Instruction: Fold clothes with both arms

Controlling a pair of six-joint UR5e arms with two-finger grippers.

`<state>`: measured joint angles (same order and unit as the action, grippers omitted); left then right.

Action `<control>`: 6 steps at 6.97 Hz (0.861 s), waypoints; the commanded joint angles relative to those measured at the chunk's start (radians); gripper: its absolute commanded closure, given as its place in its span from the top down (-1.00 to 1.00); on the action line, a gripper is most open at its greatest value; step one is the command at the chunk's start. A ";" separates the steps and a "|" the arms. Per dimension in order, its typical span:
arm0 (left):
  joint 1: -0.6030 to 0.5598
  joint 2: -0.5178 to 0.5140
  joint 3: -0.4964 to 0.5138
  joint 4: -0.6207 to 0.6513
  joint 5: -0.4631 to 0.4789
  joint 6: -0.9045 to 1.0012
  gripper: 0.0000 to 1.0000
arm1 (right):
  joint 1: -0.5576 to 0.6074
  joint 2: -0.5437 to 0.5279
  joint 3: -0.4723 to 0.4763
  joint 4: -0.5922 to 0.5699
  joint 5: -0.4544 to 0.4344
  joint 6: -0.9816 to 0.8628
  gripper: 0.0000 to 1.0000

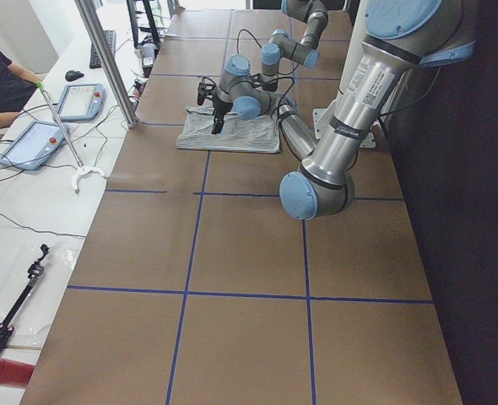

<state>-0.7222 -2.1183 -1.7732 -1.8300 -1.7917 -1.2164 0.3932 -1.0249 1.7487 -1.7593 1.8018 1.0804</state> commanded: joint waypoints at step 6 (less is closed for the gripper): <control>0.001 0.003 -0.003 0.002 -0.002 0.003 1.00 | 0.065 0.156 -0.111 0.021 -0.013 -0.085 1.00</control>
<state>-0.7208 -2.1182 -1.7756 -1.8280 -1.7927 -1.2147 0.4405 -0.9583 1.7532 -1.7868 1.7893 0.9973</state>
